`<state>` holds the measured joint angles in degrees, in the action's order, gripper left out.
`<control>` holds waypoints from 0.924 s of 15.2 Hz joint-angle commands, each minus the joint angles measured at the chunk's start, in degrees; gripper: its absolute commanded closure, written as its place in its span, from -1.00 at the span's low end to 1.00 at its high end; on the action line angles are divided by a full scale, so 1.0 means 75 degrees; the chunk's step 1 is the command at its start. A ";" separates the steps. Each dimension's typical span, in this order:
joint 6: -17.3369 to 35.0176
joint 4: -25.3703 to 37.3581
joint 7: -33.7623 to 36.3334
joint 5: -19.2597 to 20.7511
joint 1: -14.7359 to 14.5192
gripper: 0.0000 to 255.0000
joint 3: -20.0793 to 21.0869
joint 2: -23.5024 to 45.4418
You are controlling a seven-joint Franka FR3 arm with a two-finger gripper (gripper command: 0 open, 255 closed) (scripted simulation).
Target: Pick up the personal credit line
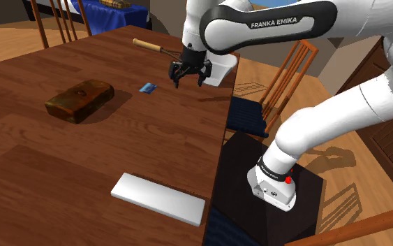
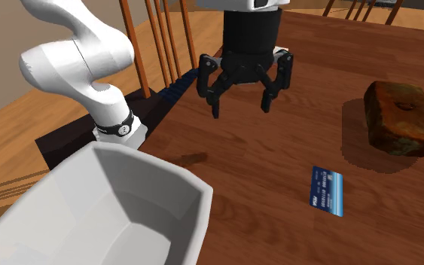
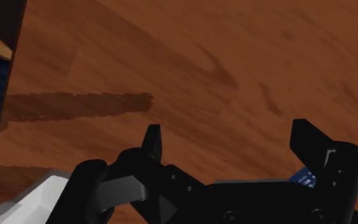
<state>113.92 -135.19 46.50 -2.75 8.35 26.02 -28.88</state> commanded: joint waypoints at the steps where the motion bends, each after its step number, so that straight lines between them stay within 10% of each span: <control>1: 0.0362 0.0293 0.1043 0.0457 0.0377 -1.00 0.0546 0.0512; 9: 0.0162 0.2474 0.5805 0.3939 0.1826 -1.00 0.2681 0.3537; 14: -0.1370 0.4468 0.8291 0.6398 0.1107 -1.00 0.2611 0.5860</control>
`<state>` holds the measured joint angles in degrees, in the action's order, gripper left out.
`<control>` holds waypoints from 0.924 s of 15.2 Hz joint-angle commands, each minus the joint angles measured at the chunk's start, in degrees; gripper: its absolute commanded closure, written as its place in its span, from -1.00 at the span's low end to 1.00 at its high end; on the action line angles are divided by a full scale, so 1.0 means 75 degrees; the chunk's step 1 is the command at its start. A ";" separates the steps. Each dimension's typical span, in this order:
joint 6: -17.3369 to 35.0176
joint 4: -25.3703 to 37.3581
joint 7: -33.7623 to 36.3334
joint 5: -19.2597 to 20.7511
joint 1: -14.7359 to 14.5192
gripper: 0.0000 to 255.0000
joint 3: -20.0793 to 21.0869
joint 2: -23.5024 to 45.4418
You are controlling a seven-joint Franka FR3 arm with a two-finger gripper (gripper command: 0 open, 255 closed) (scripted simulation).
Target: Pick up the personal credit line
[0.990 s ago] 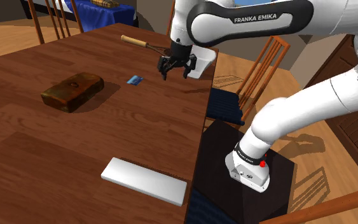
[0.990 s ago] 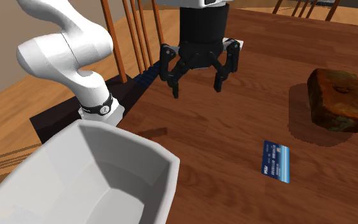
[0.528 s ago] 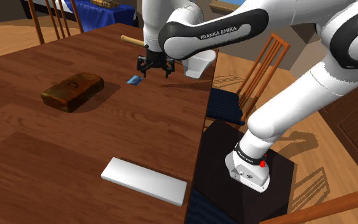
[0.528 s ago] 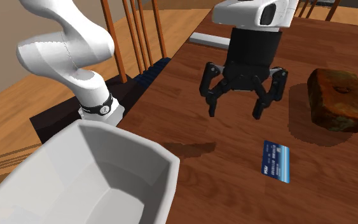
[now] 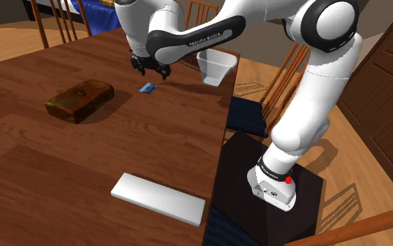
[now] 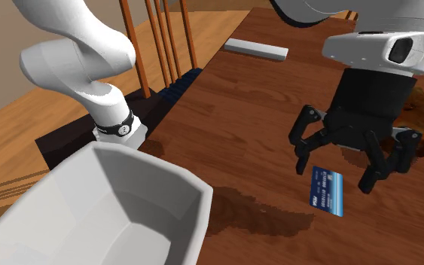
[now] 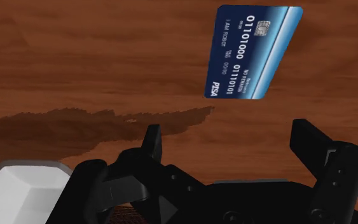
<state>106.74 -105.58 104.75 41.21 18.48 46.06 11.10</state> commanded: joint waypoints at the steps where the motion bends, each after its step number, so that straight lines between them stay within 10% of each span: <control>1: -0.0499 0.0644 0.0619 0.0633 -0.0347 -1.00 -0.0137 0.0639; 10: -0.0057 0.0243 0.1075 0.0945 -0.0425 -1.00 -0.0276 0.0929; 11: -0.0066 0.0257 0.1082 0.0952 -0.0436 1.00 -0.0278 0.0944; 14: -0.0074 0.0270 0.1084 0.0957 -0.0443 1.00 -0.0279 0.0955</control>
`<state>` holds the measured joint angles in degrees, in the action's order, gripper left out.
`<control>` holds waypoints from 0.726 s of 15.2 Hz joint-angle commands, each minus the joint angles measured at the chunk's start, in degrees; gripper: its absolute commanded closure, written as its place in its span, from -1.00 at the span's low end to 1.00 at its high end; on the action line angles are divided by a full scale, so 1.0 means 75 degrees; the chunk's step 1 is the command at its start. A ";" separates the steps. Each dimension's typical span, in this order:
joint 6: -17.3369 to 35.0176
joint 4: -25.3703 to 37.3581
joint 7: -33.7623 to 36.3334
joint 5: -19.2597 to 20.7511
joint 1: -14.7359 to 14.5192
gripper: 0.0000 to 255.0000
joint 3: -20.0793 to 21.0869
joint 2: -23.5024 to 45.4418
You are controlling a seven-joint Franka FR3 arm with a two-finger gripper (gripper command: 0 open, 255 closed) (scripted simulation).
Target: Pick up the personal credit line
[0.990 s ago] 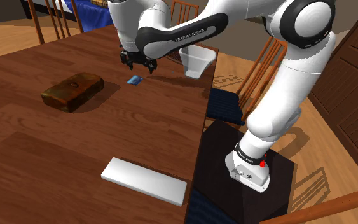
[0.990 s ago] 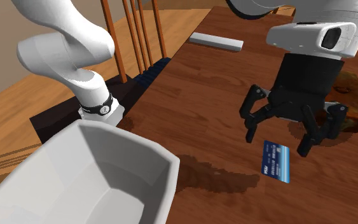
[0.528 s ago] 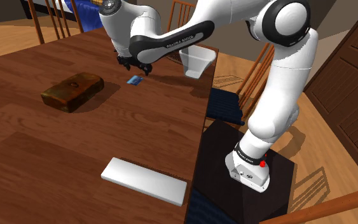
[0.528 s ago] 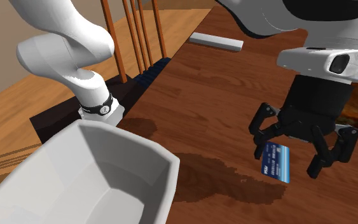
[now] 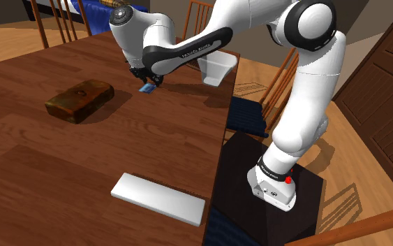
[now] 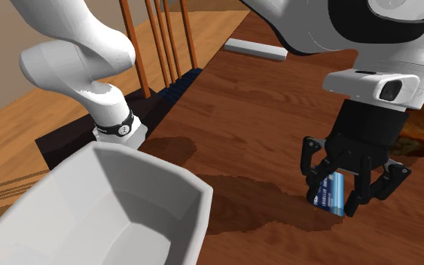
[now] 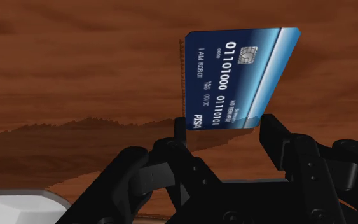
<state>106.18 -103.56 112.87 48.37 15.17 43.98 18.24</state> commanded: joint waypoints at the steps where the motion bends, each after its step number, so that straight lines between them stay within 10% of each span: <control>1: 0.0000 0.0000 0.0003 0.0002 -0.0002 1.00 0.0000 0.0002; 11: -0.0264 0.0226 -0.0313 -0.0230 0.0056 1.00 0.0077 -0.0228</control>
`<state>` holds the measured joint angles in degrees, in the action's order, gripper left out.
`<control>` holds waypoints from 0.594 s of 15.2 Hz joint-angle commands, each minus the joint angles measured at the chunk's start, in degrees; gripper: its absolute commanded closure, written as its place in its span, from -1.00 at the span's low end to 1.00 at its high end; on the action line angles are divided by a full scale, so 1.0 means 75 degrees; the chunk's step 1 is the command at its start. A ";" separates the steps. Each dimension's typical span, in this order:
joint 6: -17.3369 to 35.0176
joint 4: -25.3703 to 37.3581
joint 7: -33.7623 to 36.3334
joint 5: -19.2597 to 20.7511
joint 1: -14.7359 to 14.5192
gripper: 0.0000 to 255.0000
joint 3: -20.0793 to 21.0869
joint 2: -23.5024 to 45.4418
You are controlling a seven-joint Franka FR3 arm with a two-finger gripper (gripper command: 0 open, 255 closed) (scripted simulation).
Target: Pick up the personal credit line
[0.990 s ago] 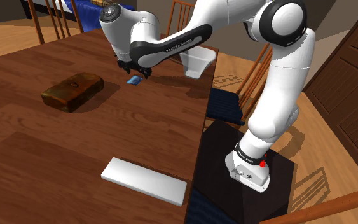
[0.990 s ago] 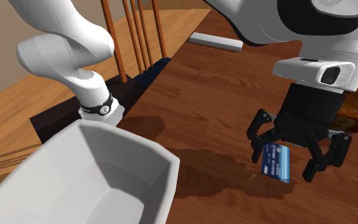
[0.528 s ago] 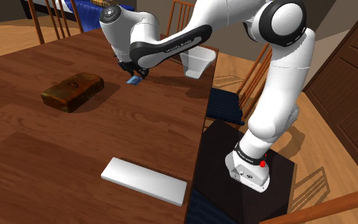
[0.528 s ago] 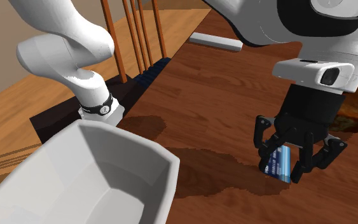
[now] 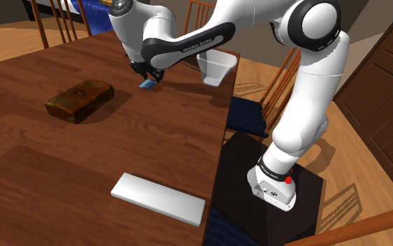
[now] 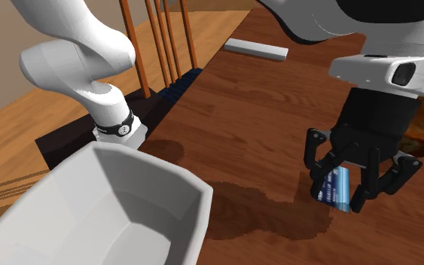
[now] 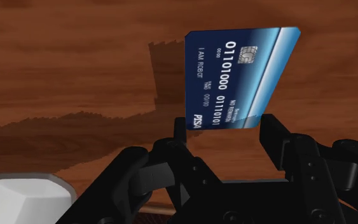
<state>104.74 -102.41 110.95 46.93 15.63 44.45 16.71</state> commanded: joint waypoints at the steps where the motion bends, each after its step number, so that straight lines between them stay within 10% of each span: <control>1: -0.0131 0.0128 -0.0119 -0.0078 0.0001 1.00 0.0027 -0.0062; 9: -0.0645 0.0645 -0.0584 -0.0347 0.0013 1.00 0.0112 -0.0296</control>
<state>100.39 -98.11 106.90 44.44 15.80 45.24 14.52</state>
